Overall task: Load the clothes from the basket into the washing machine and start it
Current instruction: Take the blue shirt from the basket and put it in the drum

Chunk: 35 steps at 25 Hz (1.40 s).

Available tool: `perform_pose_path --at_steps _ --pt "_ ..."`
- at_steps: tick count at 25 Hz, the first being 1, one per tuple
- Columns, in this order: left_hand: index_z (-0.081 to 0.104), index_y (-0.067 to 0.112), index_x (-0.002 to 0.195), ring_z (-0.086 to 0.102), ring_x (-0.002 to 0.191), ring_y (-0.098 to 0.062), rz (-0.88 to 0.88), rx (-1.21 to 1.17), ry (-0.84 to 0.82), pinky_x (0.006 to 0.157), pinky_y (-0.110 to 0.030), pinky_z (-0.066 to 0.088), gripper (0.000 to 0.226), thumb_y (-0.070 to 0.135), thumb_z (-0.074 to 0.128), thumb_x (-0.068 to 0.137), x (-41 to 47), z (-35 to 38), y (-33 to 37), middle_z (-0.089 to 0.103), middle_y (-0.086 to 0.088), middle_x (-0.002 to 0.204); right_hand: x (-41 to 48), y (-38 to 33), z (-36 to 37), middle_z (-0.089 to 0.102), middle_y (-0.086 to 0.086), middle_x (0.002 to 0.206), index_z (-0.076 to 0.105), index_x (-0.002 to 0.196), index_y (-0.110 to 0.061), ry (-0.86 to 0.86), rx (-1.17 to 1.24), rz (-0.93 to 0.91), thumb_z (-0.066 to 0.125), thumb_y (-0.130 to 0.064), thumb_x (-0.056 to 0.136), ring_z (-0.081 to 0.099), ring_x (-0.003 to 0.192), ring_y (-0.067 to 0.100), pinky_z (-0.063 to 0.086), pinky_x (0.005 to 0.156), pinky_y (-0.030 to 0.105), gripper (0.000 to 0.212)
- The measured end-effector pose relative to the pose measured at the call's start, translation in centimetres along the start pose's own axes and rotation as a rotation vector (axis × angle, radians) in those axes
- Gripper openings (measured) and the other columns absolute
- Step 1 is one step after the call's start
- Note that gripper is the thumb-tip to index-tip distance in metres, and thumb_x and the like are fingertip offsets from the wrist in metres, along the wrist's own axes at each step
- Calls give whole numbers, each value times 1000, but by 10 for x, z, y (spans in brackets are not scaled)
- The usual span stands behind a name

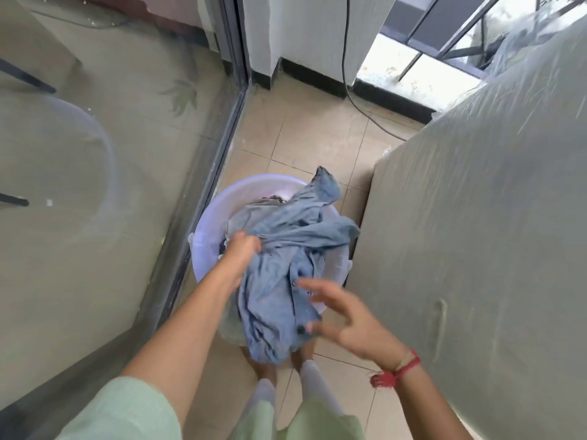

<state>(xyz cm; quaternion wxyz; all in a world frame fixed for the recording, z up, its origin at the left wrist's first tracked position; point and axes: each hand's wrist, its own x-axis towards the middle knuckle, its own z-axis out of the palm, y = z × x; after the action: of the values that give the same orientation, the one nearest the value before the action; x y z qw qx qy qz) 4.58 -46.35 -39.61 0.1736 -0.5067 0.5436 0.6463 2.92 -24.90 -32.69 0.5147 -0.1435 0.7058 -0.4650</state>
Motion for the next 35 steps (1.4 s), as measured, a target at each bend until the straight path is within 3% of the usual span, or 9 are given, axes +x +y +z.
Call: perform_pose_path --at_steps 4,7,13,16,18,22,24,27,35 --pt "62 7 77 62 70 -22 71 -302 213 68 -30 48 24 6 45 59 -22 -70 -7 69 -2 74 29 45 -18 56 -1 107 57 104 -30 856 -64 181 59 -10 81 59 101 25 50 90 41 31" --pt "64 11 80 66 61 -6 134 -282 205 64 -26 52 23 11 44 92 -39 -82 -12 71 5 68 74 59 -15 40 12 128 46 131 -13 659 -337 122 58 3 76 47 117 31 40 103 39 59" --pt "63 14 82 65 59 -4 147 -313 339 57 -24 52 9 16 68 75 -34 -100 -44 69 4 71 129 99 -20 6 8 157 -3 151 -22 115 -824 143 57 2 82 39 129 39 40 102 47 94" --pt "52 29 123 60 88 -14 209 439 121 81 -33 47 72 41 69 54 -25 -98 -68 64 6 98 162 115 -28 1 9 159 -3 151 -22 157 -950 128 46 6 84 34 133 37 37 103 45 87" --pt "44 31 135 60 93 -24 225 644 264 83 -34 47 80 40 79 63 -8 -97 -74 64 -4 100 187 121 -27 11 9 158 17 150 -22 163 -1045 92 47 0 86 27 139 32 30 110 42 74" --pt "53 18 124 54 110 -35 127 687 425 88 -37 43 69 46 79 66 28 -102 -84 59 -18 115 197 131 -25 62 13 110 57 112 -9 433 -630 61 46 3 82 57 101 31 40 80 30 34" --pt "44 14 132 54 111 -36 -68 688 308 91 -39 44 69 43 72 76 40 -97 -97 54 -20 128 190 126 -29 64 11 92 57 102 -5 603 -353 129 46 3 85 58 87 30 41 72 32 22" --pt "60 7 93 54 78 -32 -165 611 340 68 -33 43 21 26 53 89 45 -88 -110 64 -21 101 170 103 -6 59 -3 81 56 96 -9 771 -185 23 45 -1 89 54 78 19 42 70 33 15" --pt "58 1 83 55 76 -36 -160 464 443 64 -34 41 18 15 48 87 47 -48 -134 61 -18 83 136 51 66 53 5 77 49 85 -15 773 -105 -205 36 -6 86 49 74 23 43 67 40 16"
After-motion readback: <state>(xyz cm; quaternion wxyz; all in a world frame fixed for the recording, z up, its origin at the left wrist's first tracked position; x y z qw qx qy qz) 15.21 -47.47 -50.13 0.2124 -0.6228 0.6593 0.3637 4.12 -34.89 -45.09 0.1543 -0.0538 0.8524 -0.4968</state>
